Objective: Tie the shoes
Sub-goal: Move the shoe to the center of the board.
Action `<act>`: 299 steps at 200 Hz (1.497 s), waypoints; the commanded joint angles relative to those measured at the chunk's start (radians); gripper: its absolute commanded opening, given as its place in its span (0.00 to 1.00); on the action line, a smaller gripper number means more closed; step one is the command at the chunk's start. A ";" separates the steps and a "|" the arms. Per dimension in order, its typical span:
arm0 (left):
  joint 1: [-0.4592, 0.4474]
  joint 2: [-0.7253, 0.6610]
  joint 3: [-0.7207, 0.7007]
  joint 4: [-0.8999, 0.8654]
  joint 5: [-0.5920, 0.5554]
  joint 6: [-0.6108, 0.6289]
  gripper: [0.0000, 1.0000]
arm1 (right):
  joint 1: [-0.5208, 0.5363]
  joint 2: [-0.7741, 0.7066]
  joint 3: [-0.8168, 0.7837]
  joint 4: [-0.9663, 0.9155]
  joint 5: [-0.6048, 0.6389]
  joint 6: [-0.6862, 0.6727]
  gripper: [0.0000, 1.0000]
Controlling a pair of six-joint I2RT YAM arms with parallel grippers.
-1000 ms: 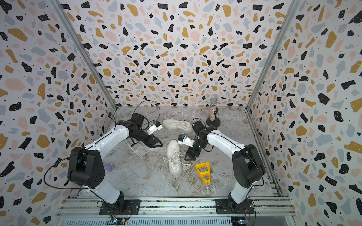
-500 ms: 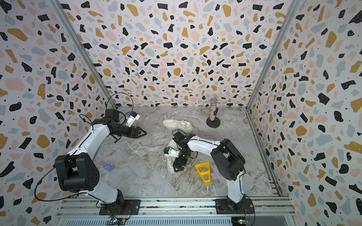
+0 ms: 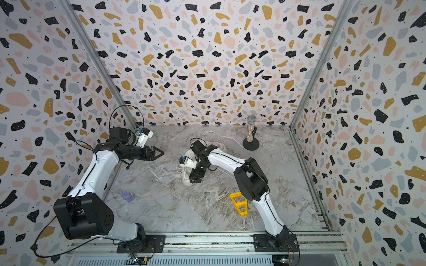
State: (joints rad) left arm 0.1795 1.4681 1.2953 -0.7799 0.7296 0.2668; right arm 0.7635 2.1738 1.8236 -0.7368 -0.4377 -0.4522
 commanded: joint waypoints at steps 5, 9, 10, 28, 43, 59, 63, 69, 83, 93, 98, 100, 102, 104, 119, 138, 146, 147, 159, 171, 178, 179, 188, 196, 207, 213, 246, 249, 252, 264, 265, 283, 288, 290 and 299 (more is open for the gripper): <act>0.002 -0.026 -0.017 0.017 0.052 0.047 0.82 | -0.121 -0.186 -0.045 -0.081 -0.069 -0.038 0.94; 0.002 -0.028 -0.019 0.015 0.046 0.052 0.83 | -0.140 -0.196 -0.052 -0.077 -0.063 -0.044 0.94; 0.002 -0.028 -0.019 0.015 0.043 0.055 0.83 | -0.145 -0.198 -0.054 -0.077 -0.060 -0.046 0.94; 0.001 -0.039 -0.017 0.011 0.003 0.088 0.86 | -0.233 -0.190 -0.029 -0.063 -0.004 -0.037 0.94; 0.001 -0.043 -0.008 0.007 -0.033 0.098 0.89 | -0.299 -0.141 0.038 -0.060 0.033 -0.011 0.93; 0.002 -0.050 -0.005 0.004 -0.042 0.098 0.91 | -0.352 -0.072 0.129 -0.062 0.065 0.012 0.91; 0.003 -0.052 -0.006 0.005 -0.041 0.096 0.91 | -0.359 -0.054 0.153 -0.061 0.081 0.013 0.91; 0.000 -0.054 -0.005 0.005 -0.037 0.092 0.91 | -0.365 -0.028 0.183 -0.062 0.107 0.010 0.90; 0.001 -0.057 -0.008 0.007 -0.021 0.086 0.91 | -0.367 0.025 0.246 -0.070 0.159 -0.018 0.87; 0.002 -0.060 -0.011 0.006 -0.009 0.084 0.91 | -0.366 0.059 0.288 -0.077 0.178 -0.028 0.86; 0.002 -0.060 -0.014 0.008 -0.003 0.084 0.91 | -0.366 0.080 0.313 -0.081 0.188 -0.031 0.84; 0.002 -0.060 -0.014 0.007 -0.002 0.083 0.91 | -0.367 0.087 0.322 -0.083 0.193 -0.031 0.84; 0.002 -0.060 -0.014 0.007 0.000 0.083 0.91 | -0.366 0.095 0.332 -0.084 0.195 -0.032 0.83; 0.002 -0.060 -0.014 0.008 0.000 0.083 0.90 | -0.366 0.102 0.341 -0.087 0.196 -0.034 0.83; 0.002 -0.058 -0.020 0.007 0.009 0.083 0.88 | -0.366 0.159 0.415 -0.102 0.201 -0.034 0.78; 0.002 -0.052 -0.023 0.007 0.028 0.084 0.86 | -0.366 0.237 0.521 -0.135 0.189 -0.027 0.73; 0.002 -0.053 -0.024 0.008 0.030 0.083 0.85 | -0.366 0.268 0.561 -0.151 0.178 -0.028 0.70; 0.002 -0.053 -0.024 0.008 0.031 0.084 0.85 | -0.366 0.268 0.561 -0.151 0.178 -0.028 0.70; 0.000 -0.053 -0.027 0.007 0.031 0.085 0.85 | -0.365 0.306 0.599 -0.155 0.178 -0.025 0.67; 0.001 -0.055 -0.029 0.007 0.032 0.087 0.84 | -0.365 0.335 0.627 -0.161 0.168 -0.026 0.62; 0.002 -0.054 -0.030 0.007 0.033 0.089 0.84 | -0.365 0.349 0.638 -0.164 0.161 -0.026 0.58; 0.002 -0.054 -0.029 0.007 0.033 0.089 0.84 | -0.365 0.351 0.639 -0.164 0.160 -0.026 0.58; 0.002 -0.052 -0.030 0.008 0.034 0.089 0.84 | -0.365 0.364 0.648 -0.167 0.146 -0.028 0.51; 0.001 -0.051 -0.031 0.007 0.036 0.090 0.84 | -0.365 0.371 0.649 -0.167 0.140 -0.026 0.43; 0.001 -0.046 -0.031 0.007 0.036 0.086 0.83 | -0.363 0.369 0.652 -0.180 0.130 -0.024 0.33; 0.001 -0.044 -0.031 0.008 0.036 0.083 0.83 | -0.365 0.363 0.651 -0.192 0.125 -0.024 0.28; 0.002 -0.028 -0.038 0.007 0.088 0.065 0.77 | -0.365 0.224 0.523 -0.260 0.158 0.006 0.09; 0.001 -0.028 -0.040 0.007 0.093 0.063 0.77 | -0.365 0.200 0.490 -0.258 0.163 0.014 0.08; 0.000 -0.027 -0.041 0.007 0.097 0.062 0.76 | -0.365 0.176 0.457 -0.255 0.166 0.020 0.07; -0.003 -0.023 -0.043 0.007 0.099 0.057 0.75 | -0.366 0.071 0.305 -0.230 0.183 0.077 0.03; -0.002 -0.023 -0.043 0.007 0.099 0.055 0.75 | -0.364 0.062 0.290 -0.225 0.183 0.082 0.03; -0.009 -0.018 -0.046 0.007 0.106 0.055 0.75 | -0.361 -0.099 0.023 -0.134 0.201 0.172 0.01; -0.013 -0.015 -0.046 0.007 0.111 0.056 0.74 | -0.358 -0.143 -0.046 -0.110 0.211 0.203 0.01; -0.016 -0.014 -0.046 0.007 0.110 0.057 0.74 | -0.356 -0.158 -0.068 -0.100 0.214 0.214 0.01; -0.030 -0.008 -0.046 0.008 0.106 0.060 0.74 | -0.343 -0.221 -0.180 -0.057 0.239 0.254 0.02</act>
State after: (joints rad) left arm 0.1730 1.4448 1.2606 -0.7826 0.8013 0.3252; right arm 0.4023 2.1525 1.8500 -0.8585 -0.2485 -0.3408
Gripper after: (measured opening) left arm 0.744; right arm 0.090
